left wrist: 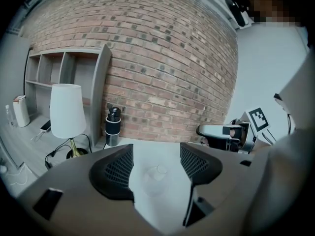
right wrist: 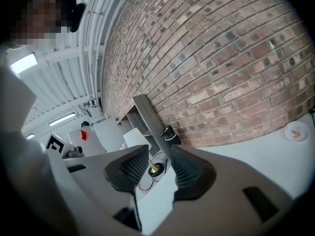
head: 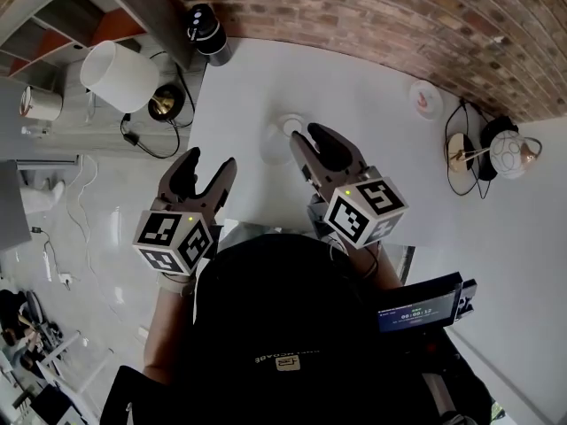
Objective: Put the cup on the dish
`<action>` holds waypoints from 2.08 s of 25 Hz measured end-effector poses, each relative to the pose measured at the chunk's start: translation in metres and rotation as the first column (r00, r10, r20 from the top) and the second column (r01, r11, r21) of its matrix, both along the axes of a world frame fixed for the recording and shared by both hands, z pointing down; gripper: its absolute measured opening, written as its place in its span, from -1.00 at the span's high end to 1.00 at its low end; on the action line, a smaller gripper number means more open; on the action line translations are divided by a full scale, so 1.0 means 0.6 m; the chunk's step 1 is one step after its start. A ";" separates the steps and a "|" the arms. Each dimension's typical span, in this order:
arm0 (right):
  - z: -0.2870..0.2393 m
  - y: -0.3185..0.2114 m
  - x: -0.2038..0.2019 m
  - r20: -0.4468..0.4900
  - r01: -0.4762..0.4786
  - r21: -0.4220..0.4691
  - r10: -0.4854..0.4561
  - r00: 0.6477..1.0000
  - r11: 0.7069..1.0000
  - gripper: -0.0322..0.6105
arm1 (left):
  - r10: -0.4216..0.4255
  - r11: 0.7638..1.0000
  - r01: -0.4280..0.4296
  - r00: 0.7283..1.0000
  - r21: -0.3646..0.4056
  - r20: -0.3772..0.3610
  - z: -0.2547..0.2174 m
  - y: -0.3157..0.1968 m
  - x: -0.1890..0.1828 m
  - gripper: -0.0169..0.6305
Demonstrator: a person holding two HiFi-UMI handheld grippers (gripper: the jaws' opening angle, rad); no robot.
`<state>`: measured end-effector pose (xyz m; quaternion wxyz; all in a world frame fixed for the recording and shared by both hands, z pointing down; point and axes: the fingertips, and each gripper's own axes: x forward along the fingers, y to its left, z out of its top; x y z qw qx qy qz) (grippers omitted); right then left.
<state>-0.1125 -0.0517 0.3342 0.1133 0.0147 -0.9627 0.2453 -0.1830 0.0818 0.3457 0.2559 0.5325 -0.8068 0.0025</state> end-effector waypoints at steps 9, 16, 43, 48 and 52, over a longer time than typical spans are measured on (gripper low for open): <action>0.000 0.037 -0.032 0.011 0.090 -0.005 -0.090 0.996 0.996 0.44 | -0.033 0.987 0.046 0.995 0.151 -0.091 -0.019 0.021 -0.005 0.01; -0.001 0.038 -0.043 0.006 0.102 -0.002 -0.102 0.995 0.995 0.44 | -0.049 0.970 0.079 0.990 0.231 -0.136 -0.034 0.026 -0.016 0.21; 0.009 0.016 -0.047 -0.019 0.088 0.031 -0.087 0.996 0.996 0.44 | 0.011 0.974 0.023 0.989 0.227 -0.146 -0.020 -0.013 -0.027 0.31; 0.009 0.012 -0.046 -0.017 0.079 0.023 -0.078 0.997 0.997 0.44 | -0.006 0.976 0.038 0.990 0.217 -0.144 -0.018 -0.009 -0.033 0.31; 0.008 0.010 -0.046 -0.015 0.076 0.027 -0.075 0.997 0.997 0.44 | 0.002 0.977 0.030 0.989 0.212 -0.149 -0.015 -0.011 -0.031 0.31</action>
